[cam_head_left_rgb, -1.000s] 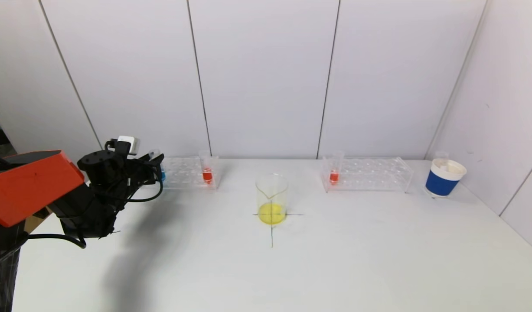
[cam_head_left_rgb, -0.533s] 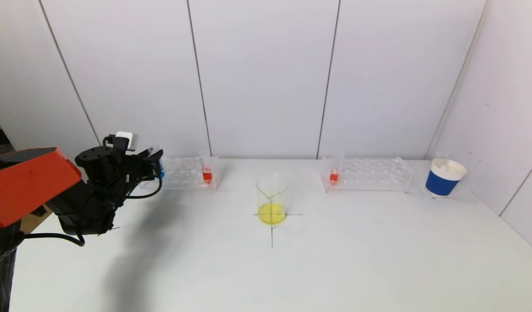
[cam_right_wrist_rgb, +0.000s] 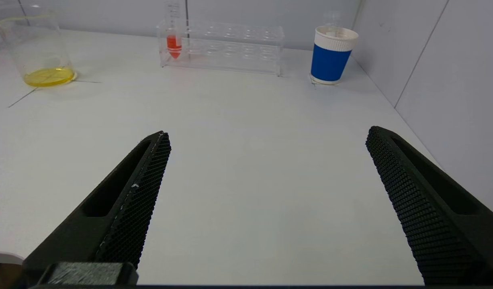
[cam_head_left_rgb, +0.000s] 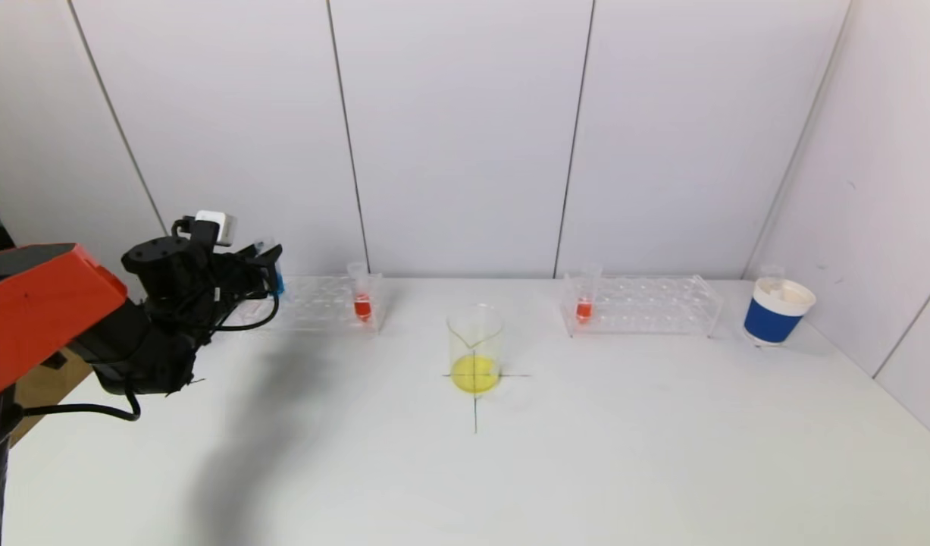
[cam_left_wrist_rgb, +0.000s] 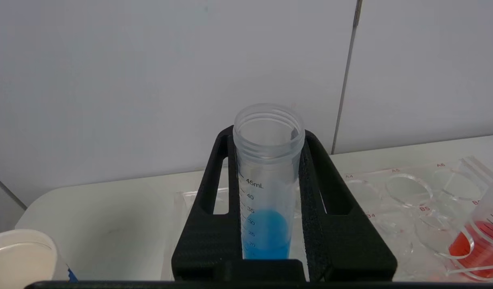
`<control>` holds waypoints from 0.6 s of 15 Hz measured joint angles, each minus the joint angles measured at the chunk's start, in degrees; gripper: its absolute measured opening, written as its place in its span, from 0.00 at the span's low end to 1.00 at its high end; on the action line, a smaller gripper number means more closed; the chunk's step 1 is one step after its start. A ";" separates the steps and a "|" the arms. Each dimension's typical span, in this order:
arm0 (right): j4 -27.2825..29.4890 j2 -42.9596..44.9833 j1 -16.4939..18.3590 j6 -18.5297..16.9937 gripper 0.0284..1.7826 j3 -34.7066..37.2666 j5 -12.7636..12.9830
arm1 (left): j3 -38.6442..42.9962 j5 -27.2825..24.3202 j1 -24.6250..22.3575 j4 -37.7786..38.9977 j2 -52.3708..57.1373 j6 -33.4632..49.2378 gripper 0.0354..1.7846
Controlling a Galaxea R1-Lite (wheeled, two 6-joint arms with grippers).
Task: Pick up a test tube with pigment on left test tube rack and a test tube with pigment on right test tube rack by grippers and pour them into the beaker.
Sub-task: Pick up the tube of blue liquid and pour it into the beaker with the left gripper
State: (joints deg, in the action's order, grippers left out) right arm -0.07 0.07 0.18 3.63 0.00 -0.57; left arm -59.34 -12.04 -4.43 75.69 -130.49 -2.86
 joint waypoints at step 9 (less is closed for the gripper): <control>0.00 0.00 0.00 0.02 0.99 0.00 -0.02 | -2.86 0.01 0.05 -4.66 3.86 -0.02 0.23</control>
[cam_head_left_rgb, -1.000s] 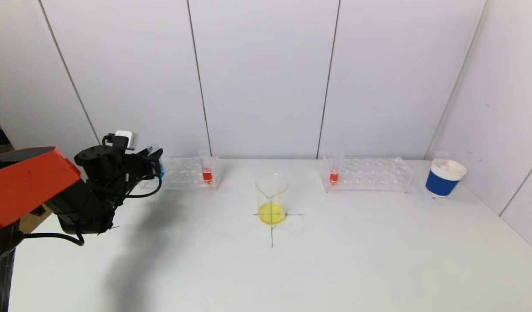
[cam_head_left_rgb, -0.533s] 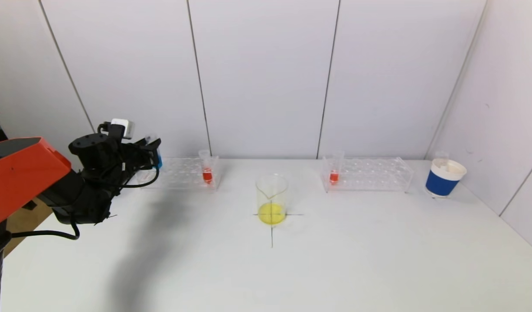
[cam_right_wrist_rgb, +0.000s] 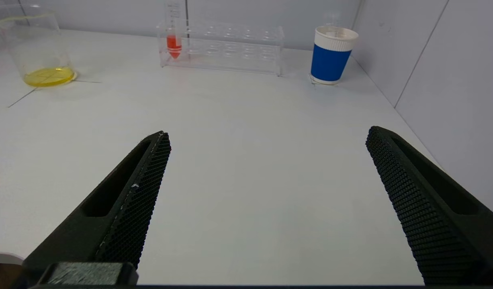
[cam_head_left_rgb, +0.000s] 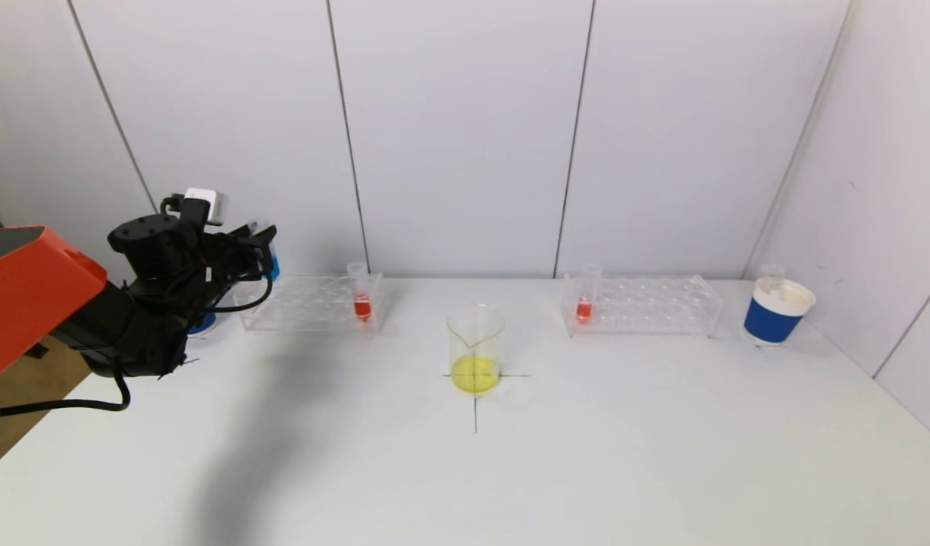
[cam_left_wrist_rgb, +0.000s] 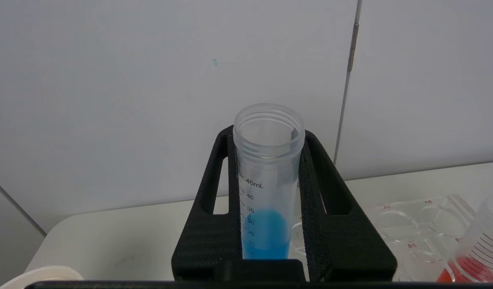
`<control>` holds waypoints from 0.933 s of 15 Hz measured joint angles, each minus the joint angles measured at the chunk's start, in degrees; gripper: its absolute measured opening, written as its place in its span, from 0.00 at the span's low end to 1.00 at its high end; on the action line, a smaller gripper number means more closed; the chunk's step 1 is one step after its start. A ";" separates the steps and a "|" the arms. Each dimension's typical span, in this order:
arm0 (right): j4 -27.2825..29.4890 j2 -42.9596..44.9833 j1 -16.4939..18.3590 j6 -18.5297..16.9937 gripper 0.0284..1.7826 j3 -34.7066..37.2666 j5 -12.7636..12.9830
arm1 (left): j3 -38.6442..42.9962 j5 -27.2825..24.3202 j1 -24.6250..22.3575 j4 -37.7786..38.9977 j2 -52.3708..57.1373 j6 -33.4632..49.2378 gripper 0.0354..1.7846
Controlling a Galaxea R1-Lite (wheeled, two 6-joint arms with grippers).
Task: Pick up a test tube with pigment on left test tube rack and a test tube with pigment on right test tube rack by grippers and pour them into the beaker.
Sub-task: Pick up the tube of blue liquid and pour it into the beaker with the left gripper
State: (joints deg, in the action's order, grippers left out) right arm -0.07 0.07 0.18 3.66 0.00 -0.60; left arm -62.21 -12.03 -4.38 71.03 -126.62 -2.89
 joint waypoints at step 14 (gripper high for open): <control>0.00 0.00 0.00 -0.02 0.99 0.00 0.02 | -15.49 0.57 6.69 -22.22 11.15 -11.19 0.23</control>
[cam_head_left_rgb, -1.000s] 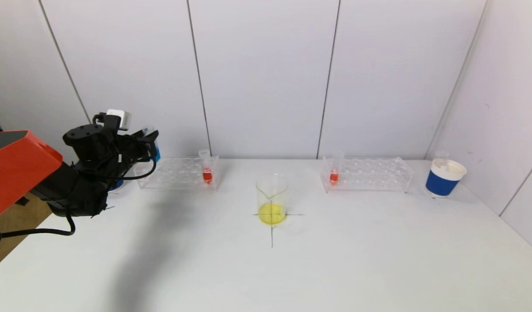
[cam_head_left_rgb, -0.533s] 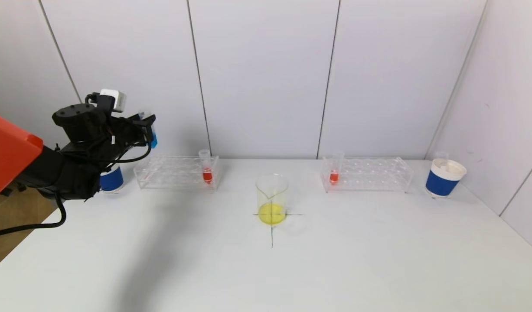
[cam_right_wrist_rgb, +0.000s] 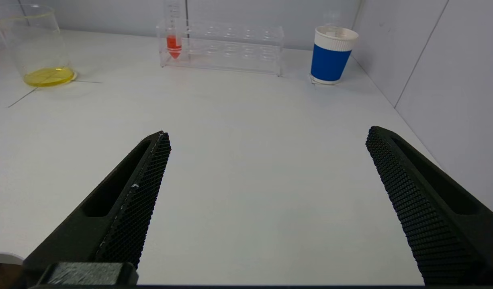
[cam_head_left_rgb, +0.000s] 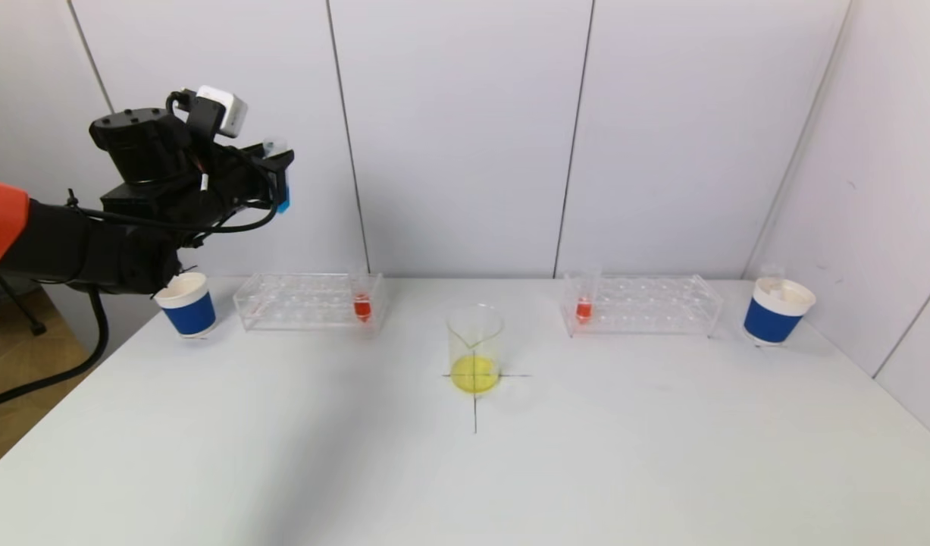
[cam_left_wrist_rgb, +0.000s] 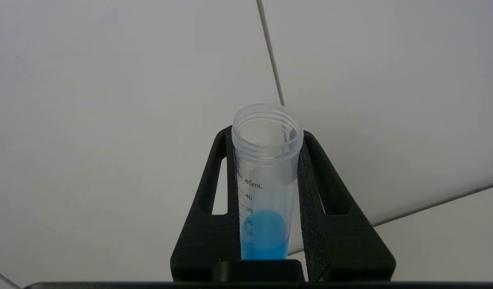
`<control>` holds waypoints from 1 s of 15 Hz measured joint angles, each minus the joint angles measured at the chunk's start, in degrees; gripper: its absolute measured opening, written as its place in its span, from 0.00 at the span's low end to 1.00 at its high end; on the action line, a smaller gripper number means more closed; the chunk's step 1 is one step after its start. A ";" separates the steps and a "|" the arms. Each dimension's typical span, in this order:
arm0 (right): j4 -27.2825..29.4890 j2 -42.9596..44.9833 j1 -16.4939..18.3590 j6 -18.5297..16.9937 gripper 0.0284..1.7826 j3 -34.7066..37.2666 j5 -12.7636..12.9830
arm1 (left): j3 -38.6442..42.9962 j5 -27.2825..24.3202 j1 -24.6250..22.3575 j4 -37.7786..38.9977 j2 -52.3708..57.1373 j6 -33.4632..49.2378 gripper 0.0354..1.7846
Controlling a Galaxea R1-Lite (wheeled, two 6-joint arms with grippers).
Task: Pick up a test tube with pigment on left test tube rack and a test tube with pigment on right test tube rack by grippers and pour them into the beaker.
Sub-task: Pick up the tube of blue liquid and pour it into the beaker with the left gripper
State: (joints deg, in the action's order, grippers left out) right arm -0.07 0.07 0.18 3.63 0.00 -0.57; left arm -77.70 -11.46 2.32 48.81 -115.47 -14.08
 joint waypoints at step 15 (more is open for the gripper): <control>0.00 0.00 0.00 0.02 0.99 0.00 -0.02 | -4.40 -0.77 16.84 -1.73 -2.52 -7.55 0.23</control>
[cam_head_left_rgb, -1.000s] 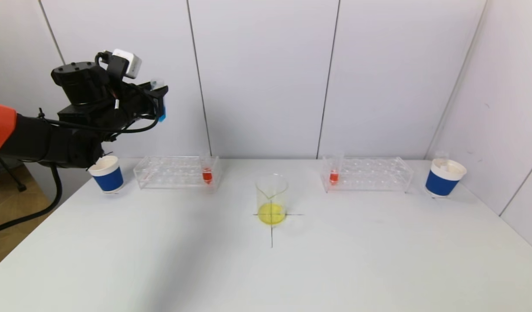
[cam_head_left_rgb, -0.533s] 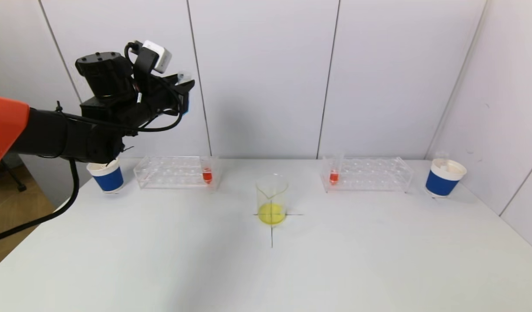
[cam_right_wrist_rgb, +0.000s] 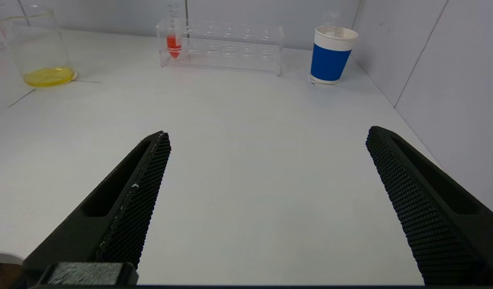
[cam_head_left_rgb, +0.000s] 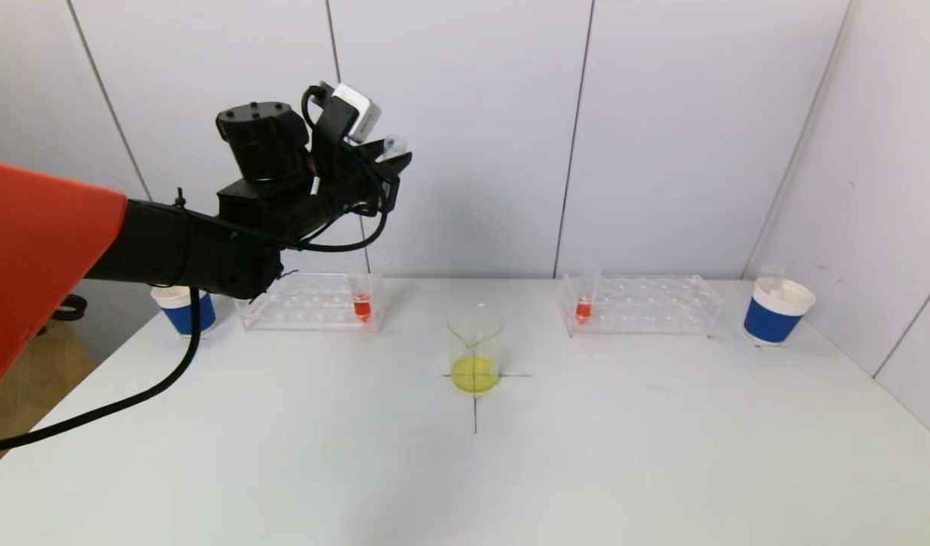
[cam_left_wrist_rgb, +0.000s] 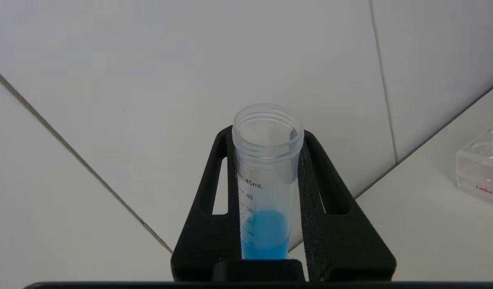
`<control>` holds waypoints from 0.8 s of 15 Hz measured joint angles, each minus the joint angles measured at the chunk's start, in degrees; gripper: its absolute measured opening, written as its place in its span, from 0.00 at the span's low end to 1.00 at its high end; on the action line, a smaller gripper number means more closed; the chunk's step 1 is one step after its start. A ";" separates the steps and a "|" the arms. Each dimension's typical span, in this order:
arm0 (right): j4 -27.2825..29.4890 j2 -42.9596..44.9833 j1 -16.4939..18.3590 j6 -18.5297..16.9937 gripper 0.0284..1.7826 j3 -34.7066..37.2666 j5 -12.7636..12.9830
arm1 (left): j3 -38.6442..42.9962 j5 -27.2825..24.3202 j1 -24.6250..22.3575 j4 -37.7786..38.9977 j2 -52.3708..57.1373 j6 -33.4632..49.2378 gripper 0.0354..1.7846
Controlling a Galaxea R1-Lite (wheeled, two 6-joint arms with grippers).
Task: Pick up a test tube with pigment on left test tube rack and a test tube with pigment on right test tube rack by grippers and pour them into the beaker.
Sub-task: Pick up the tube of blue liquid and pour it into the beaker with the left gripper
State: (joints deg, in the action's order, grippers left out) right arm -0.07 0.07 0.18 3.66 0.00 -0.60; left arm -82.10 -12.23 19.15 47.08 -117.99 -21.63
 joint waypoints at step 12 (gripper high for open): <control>0.00 0.00 0.00 -0.02 0.99 0.00 0.00 | 0.71 -8.41 1.85 1.76 -3.95 -12.52 0.23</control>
State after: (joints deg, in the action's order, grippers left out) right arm -0.07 0.07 0.18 3.63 0.00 -0.60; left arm -81.40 -20.64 21.00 48.84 -121.94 -34.15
